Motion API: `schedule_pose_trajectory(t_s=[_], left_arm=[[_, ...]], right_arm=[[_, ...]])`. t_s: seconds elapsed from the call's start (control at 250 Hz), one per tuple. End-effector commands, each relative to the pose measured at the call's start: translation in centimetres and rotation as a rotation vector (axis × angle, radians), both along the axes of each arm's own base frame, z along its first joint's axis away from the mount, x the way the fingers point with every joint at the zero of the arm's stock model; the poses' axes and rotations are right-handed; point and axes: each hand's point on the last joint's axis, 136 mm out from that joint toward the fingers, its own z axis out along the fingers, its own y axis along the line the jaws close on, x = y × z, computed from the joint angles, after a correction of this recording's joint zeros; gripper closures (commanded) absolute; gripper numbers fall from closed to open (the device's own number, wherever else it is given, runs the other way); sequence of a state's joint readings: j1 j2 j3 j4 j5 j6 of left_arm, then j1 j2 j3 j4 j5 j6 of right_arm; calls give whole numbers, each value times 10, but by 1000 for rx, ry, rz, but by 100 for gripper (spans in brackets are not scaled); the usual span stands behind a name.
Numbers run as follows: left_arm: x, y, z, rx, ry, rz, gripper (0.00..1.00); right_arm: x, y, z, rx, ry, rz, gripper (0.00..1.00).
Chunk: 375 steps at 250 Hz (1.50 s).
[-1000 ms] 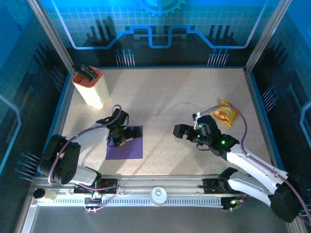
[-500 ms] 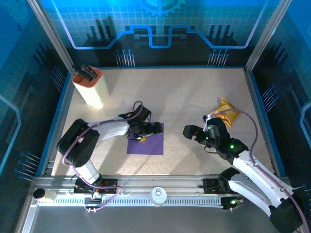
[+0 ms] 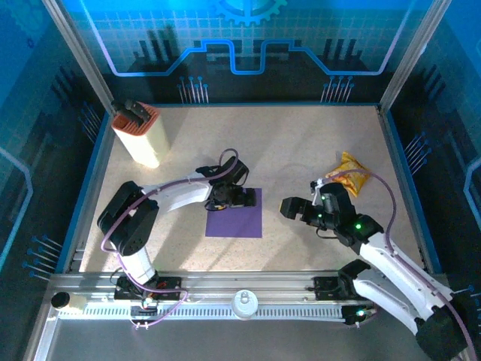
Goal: Fold a paper plane with a square sheet of paper (pick it up from the middle)
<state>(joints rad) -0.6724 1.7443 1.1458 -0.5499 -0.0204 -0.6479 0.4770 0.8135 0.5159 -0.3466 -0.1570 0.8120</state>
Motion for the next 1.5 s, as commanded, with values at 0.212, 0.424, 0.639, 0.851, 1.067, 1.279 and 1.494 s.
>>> schedule_pose_trajectory(t_s=[0.212, 0.424, 0.639, 0.851, 1.067, 1.279, 1.494], left_arm=[[-7, 11, -11, 98, 100, -73, 0], [-6, 3, -20, 102, 133, -59, 0], [-3, -2, -21, 119, 134, -77, 0], [0, -3, -25, 170, 134, -74, 0], [3, 0, -29, 210, 131, -60, 0], [1, 1, -32, 214, 136, -59, 0], [-2, -1, -40, 212, 152, -63, 0]], right_arm=[[6, 25, -10, -106, 73, 49, 1], [0, -1, -29, -212, 138, -45, 1], [-8, -7, -36, -182, 149, -64, 1], [-11, -7, -38, -176, 160, -56, 1], [-12, -9, -38, -187, 159, -55, 1], [-11, -10, -36, -188, 152, -55, 1], [-12, -10, -37, -188, 156, -55, 1]])
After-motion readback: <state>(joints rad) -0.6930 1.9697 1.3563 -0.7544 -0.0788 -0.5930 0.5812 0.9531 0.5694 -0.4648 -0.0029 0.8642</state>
